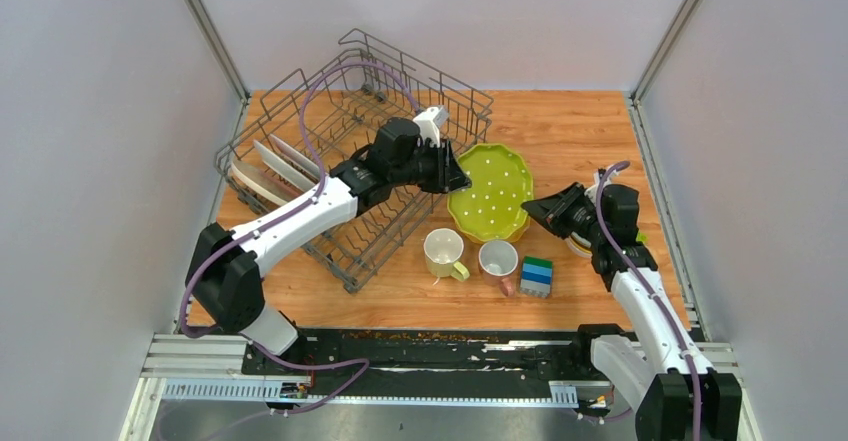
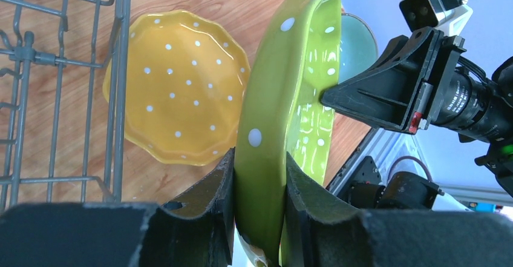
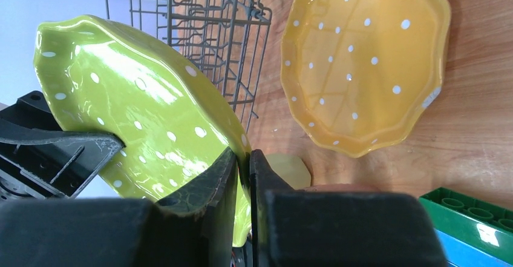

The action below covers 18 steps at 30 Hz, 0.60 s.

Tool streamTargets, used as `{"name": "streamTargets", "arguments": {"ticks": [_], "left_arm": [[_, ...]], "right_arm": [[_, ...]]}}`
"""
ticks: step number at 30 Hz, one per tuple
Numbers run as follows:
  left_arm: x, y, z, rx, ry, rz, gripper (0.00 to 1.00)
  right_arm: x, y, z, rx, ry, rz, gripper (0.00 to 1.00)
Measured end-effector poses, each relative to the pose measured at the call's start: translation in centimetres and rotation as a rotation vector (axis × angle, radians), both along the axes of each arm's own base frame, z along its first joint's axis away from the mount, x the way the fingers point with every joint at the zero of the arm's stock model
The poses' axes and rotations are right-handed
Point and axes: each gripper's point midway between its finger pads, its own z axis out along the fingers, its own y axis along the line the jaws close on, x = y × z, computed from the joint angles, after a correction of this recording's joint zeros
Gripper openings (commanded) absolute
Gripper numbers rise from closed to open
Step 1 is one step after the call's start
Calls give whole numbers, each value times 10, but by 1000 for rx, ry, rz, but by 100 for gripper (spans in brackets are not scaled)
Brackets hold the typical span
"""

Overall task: Load the mixed dishes into the dish rack
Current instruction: Pick up the plate at the center of the board.

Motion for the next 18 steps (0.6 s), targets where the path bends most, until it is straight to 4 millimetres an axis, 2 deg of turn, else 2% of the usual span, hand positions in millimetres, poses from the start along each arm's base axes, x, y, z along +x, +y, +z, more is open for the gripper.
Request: {"name": "streamTargets", "arguments": {"ticks": [2,8,14,18], "left_arm": [[-1,3,3,6,-4,13,0],[-3,14,23,2,-51,61,0],[-2,29,33,10,-100,110,0],[1,39,28,40,-113,155,0]], "right_arm": [[0,2,1,5,-3,16,6],[1,9,21,27,-64,63,25],[1,15,39,51,-120,101,32],[1,17,44,63,-136,117,35]]}}
